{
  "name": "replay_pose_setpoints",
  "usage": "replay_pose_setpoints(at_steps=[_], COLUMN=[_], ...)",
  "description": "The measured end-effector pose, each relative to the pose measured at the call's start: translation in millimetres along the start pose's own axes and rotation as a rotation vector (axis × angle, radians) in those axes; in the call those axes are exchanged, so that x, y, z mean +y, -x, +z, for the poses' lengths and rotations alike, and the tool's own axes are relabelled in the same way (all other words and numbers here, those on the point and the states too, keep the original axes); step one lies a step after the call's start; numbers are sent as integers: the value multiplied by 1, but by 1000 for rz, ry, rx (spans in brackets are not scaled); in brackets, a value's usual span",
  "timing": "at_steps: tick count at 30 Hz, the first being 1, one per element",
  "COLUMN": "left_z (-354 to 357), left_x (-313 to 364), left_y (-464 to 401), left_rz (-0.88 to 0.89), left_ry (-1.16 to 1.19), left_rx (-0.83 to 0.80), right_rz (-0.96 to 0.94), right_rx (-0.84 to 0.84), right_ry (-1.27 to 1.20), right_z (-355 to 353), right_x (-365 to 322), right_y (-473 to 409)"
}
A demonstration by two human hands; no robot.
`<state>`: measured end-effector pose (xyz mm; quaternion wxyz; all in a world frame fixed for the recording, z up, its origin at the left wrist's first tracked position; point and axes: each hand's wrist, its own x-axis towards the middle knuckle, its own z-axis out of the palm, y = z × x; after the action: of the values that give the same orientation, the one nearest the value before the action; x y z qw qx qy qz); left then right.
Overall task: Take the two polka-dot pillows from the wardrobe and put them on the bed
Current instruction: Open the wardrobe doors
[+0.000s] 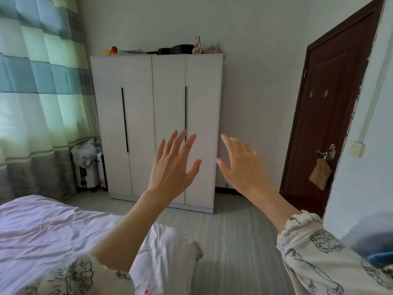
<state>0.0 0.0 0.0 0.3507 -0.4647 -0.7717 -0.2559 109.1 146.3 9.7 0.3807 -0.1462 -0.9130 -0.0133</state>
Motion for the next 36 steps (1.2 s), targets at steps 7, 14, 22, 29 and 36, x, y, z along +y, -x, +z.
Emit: replay_pose_setpoints(at_steps=[7,14,22,29,36], left_z=[103,202,320,427,515], left_x=[-59,-122,-156,-187,-229], left_y=[-36,-101,-177,-259,-331], left_rz=[-61,-104,-131,-201,-292], left_ry=[79,113,151,151,110], left_rx=[-9,-57,-109,-86,-75], right_rz=[53,114,157,116,6], right_rx=[-40,-69,-75,-129,-149], right_ry=[-71,-147,-188,-304,-423], right_z=[105,193,277,360,438], right_x=[43,96,180,262,317], right_y=[-42,-113,-190,-276,-383])
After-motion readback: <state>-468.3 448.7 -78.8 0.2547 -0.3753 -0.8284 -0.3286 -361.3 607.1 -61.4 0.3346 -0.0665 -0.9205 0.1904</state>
